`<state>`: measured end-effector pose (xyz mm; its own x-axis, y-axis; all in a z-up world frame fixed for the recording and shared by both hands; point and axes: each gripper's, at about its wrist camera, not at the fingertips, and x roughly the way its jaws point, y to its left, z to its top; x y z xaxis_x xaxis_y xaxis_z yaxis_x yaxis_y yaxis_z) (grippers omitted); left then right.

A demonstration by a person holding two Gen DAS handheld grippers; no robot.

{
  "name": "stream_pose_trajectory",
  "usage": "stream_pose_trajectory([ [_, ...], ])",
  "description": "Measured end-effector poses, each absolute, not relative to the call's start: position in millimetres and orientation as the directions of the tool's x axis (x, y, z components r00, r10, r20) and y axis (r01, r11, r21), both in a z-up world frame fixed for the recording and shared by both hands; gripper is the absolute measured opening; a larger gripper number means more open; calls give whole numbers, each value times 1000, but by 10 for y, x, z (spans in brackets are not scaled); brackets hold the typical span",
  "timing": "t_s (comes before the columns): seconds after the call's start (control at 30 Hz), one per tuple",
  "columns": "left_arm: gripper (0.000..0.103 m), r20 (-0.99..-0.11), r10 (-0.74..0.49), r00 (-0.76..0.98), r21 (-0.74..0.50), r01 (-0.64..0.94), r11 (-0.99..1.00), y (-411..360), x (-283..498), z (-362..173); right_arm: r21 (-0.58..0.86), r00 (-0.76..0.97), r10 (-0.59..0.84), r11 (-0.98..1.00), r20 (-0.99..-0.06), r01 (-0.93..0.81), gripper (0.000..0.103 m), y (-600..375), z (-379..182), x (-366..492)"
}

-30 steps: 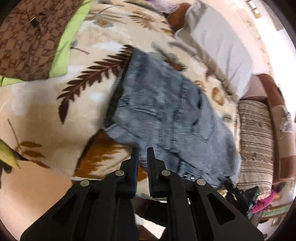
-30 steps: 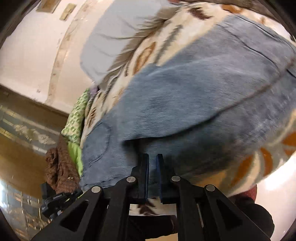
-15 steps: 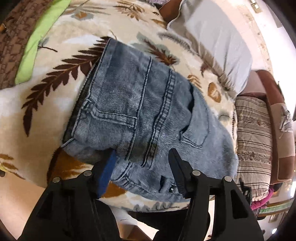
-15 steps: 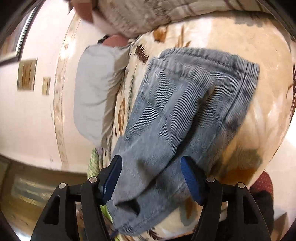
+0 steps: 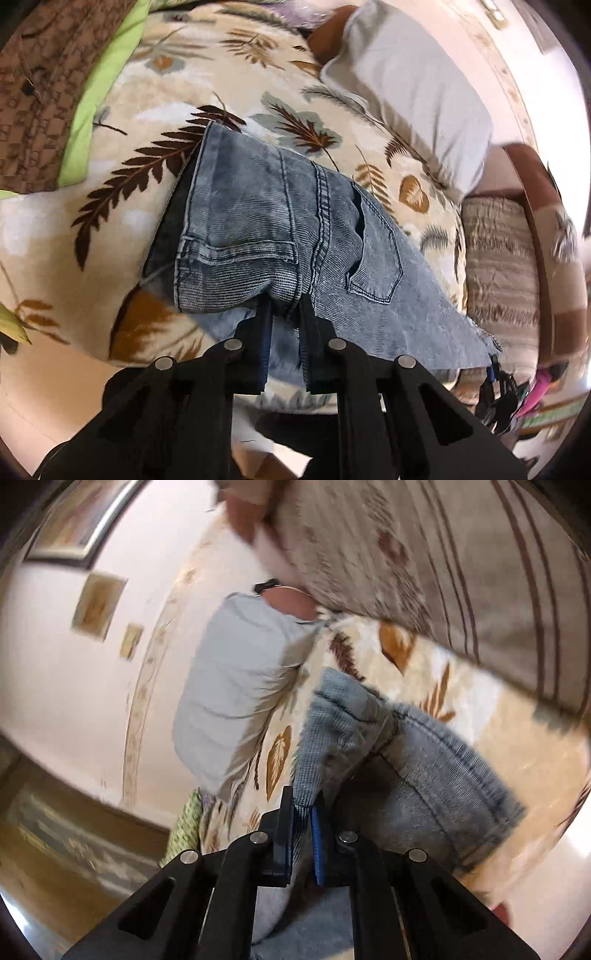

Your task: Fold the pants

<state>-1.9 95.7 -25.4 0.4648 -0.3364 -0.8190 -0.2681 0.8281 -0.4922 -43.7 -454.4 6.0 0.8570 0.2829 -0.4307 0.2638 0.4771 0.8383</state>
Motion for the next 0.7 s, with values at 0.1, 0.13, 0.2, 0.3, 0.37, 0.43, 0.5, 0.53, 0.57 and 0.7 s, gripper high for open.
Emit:
stream_pose_trajectory([
  [0.1,11,-855,-323,407,-456,-290,842,926,-106,-480,817,819,272,455,-506,354,8,-4607,-277,-605],
  [0.13,11,-870,-315,380,-440,-308,843,930,-110,-573,814,802,274,428,-530,392,8,-4631,-442,-650],
  [0.2,11,-881,-325,344,-438,-334,834,954,-103,-732,797,768,272,388,-579,463,8,-4641,-742,-713],
  [0.3,12,-878,-335,342,-446,-329,832,982,-115,-737,797,766,271,375,-582,473,10,-4620,-856,-732],
  [0.37,12,-876,-336,345,-443,-302,844,977,-128,-665,785,763,258,400,-592,474,14,-4620,-774,-742],
  [0.43,12,-870,-341,357,-447,-275,851,1007,-197,-579,760,751,236,431,-616,487,20,-4641,-654,-780],
  [0.5,12,-854,-349,385,-458,-242,855,1077,-318,-467,739,755,192,454,-627,498,31,-4686,-498,-891],
  [0.53,12,-843,-360,399,-470,-224,854,1126,-398,-413,739,762,179,458,-622,494,34,-4683,-424,-963],
  [0.57,13,-834,-369,410,-482,-215,850,1171,-446,-377,737,769,168,466,-617,489,39,-4681,-359,-1025],
  [0.7,30,-826,-320,464,-466,-242,851,1464,-406,-238,711,769,181,550,-613,438,53,-4508,-93,-934],
])
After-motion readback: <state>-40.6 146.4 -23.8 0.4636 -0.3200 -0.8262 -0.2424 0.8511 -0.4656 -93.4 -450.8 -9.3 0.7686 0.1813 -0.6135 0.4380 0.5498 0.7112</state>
